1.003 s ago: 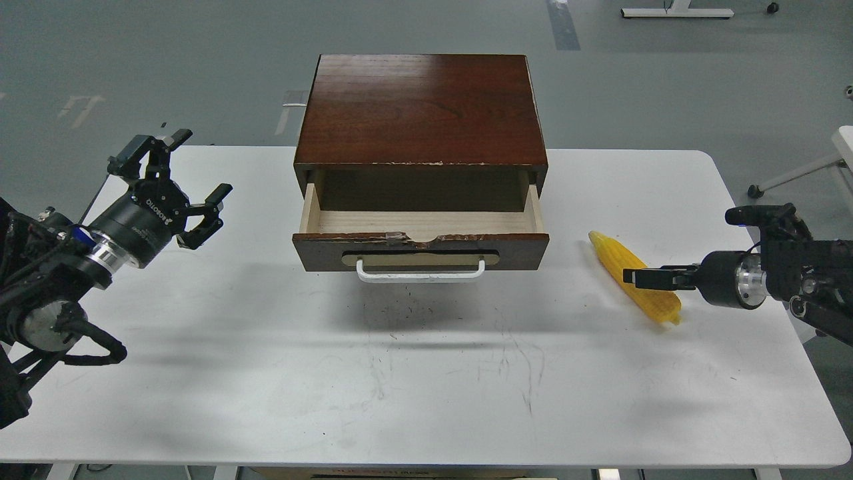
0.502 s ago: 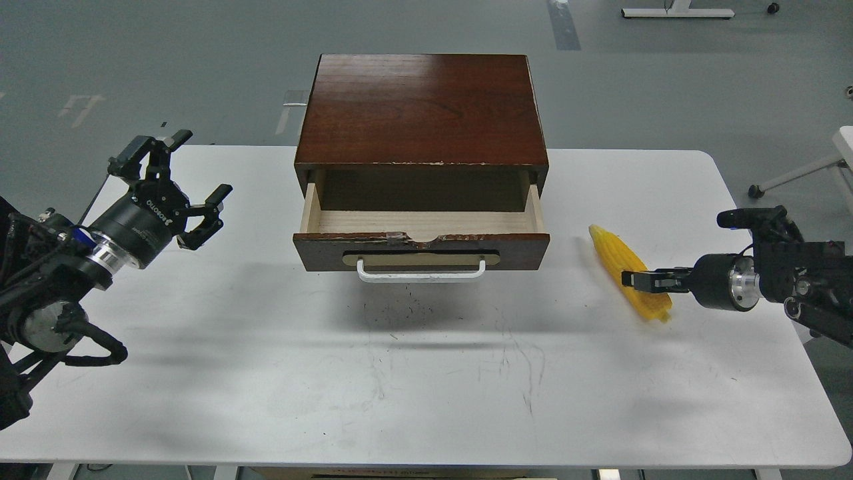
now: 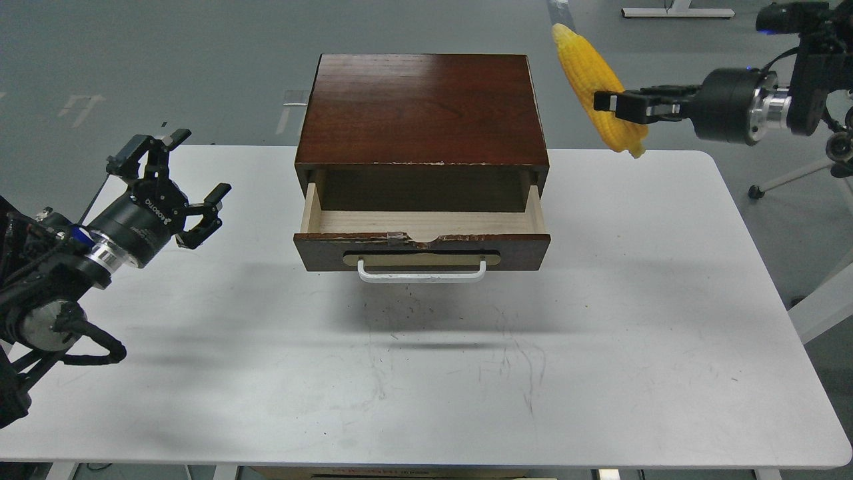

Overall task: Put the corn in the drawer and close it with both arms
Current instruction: 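Lift the corn with the right gripper and carry it over the drawer, then lower the corn into the open drawer and release it, then withdraw the right gripper from the drawer back to its side, then bring the left gripper down in front of the drawer handle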

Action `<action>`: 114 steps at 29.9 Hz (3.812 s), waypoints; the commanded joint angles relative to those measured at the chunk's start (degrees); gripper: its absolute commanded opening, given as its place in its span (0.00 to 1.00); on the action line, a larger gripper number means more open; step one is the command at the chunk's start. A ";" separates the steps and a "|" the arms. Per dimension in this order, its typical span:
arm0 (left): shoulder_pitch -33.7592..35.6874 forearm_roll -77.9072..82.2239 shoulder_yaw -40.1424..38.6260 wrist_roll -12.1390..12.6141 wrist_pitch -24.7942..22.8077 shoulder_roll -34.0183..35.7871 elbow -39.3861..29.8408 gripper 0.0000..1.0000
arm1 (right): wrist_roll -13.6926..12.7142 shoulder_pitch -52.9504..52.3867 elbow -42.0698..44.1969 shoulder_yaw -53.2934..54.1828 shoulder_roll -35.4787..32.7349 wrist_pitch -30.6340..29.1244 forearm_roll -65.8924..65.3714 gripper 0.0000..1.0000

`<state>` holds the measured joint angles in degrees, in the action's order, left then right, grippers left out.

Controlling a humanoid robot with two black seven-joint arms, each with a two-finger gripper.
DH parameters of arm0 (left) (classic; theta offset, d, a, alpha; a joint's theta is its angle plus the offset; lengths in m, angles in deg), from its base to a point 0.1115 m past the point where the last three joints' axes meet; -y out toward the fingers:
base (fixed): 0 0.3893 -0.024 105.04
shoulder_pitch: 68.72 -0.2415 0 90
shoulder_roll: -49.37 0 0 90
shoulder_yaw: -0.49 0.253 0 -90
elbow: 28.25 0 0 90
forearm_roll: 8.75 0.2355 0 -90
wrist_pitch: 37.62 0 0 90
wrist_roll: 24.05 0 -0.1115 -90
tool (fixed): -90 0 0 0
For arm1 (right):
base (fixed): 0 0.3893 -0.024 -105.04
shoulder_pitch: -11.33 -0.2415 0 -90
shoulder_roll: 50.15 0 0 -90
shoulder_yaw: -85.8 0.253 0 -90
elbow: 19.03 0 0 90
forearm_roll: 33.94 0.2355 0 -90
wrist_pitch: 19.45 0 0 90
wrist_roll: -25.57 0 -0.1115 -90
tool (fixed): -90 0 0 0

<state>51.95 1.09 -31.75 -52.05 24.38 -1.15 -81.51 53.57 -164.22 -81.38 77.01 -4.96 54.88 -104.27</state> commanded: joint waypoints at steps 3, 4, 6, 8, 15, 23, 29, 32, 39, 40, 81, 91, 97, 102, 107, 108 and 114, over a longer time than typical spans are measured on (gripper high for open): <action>0.00 -0.09 -0.28 0.00 0.00 -0.02 0.00 1.00 | 0.01 -10.24 -2.78 -8.42 8.50 -0.76 -0.86 0.12; 0.00 0.00 -0.37 0.00 0.00 -0.02 0.00 1.00 | 0.01 -11.12 -2.96 -9.39 9.64 -0.67 -0.95 0.12; 0.00 0.00 -0.37 0.00 0.00 0.16 -0.09 1.00 | 0.01 -13.06 -2.96 -11.85 12.98 0.38 -2.52 0.12; -0.08 -0.09 -0.37 0.00 0.00 0.42 -0.09 1.00 | 0.01 -14.20 -2.79 -14.05 17.54 3.53 -6.99 0.12; -0.09 -0.09 -0.37 0.00 0.00 1.48 -0.35 1.00 | 0.01 -16.93 -1.91 -21.60 25.02 11.01 -12.81 0.12; -0.09 -0.09 -0.37 0.00 0.00 1.65 -0.44 1.00 | 0.01 -15.88 3.10 -28.47 31.71 15.94 -16.68 0.13; -0.09 -0.09 -0.72 0.00 0.00 1.92 -0.44 1.00 | 0.01 -13.15 4.86 -28.91 33.38 16.12 -16.68 0.22; -0.09 -0.09 -0.72 0.00 0.00 2.09 -0.44 1.00 | 0.01 -12.80 4.86 -29.35 33.38 16.12 -16.68 0.30; -0.09 -0.09 -0.72 0.00 0.00 2.09 -0.44 1.00 | 0.01 -12.80 4.77 -29.26 33.21 16.20 -16.50 0.65; -0.09 -0.09 -0.81 0.00 0.00 2.09 -0.44 1.00 | 0.01 -12.80 4.69 -29.09 33.12 16.29 -16.42 0.72; 0.97 0.53 -0.72 0.00 0.00 2.79 0.35 1.00 | 0.01 45.29 6.78 30.32 11.39 15.42 60.45 0.99; 15.09 12.99 -0.90 0.00 0.00 9.03 -2.36 1.00 | 0.01 47.58 9.70 30.33 13.69 12.16 65.32 0.99; 23.73 30.27 -0.90 0.00 0.00 10.97 -16.48 1.00 | 0.01 47.58 9.96 30.24 13.70 12.07 65.23 0.99; 23.73 48.28 -2.39 0.00 0.00 10.45 -31.95 1.00 | 0.01 47.75 10.05 30.24 13.70 12.07 65.23 0.99; 22.59 67.98 -1.16 0.00 0.00 6.24 -43.31 0.98 | 0.01 47.76 10.05 29.45 13.61 11.99 65.23 0.99; 22.24 70.12 -1.16 0.00 0.00 5.53 -44.11 0.97 | 0.01 47.76 10.05 29.45 13.61 11.90 65.23 0.99; 15.65 77.08 -0.11 0.00 0.00 -0.63 -45.09 0.65 | 0.01 47.84 10.05 29.27 13.61 11.81 65.23 0.99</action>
<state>70.48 76.58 -32.71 -52.05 24.38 0.51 -126.38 53.58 -116.39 -71.32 106.38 8.65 66.77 -39.04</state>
